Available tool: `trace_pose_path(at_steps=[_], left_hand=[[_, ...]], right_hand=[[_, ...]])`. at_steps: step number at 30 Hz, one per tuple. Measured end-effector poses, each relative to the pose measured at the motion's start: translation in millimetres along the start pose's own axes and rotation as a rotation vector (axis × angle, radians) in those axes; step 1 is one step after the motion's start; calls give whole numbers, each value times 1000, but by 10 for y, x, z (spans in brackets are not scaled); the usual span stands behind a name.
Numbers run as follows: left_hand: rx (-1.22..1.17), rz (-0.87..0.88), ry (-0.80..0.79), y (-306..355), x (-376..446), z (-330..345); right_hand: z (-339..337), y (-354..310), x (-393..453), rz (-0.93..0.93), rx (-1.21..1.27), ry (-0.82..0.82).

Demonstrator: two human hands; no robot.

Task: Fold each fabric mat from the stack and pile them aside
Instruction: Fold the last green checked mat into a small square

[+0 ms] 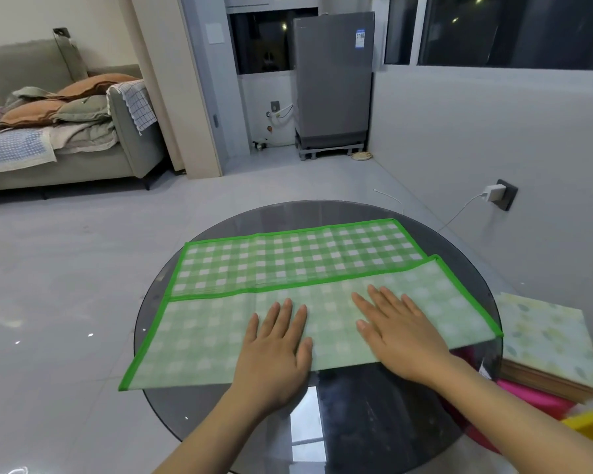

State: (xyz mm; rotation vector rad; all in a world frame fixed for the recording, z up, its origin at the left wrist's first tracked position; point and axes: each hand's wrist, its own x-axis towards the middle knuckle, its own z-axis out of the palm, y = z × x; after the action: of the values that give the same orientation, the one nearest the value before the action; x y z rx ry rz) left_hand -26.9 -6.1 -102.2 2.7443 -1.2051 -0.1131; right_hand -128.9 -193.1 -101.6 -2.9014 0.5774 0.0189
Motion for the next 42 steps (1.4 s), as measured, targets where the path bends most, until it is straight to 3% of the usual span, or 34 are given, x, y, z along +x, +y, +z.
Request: trace_pose_path(at_steps=[6, 13, 23, 29, 42], left_hand=[[15, 9, 1, -10, 1, 28], [-4, 3, 1, 3, 3, 33], [8, -18, -12, 21, 13, 13], [-17, -5, 8, -126, 0, 23], [-3, -217, 27, -1034, -350, -124]], right_hand=[[-126, 529, -111, 165, -23, 11], [-164, 543, -135, 183, 2, 2], [-45, -376, 97, -142, 81, -8], [51, -441, 147, -150, 18, -27], [60, -434, 142, -150, 2, -35]])
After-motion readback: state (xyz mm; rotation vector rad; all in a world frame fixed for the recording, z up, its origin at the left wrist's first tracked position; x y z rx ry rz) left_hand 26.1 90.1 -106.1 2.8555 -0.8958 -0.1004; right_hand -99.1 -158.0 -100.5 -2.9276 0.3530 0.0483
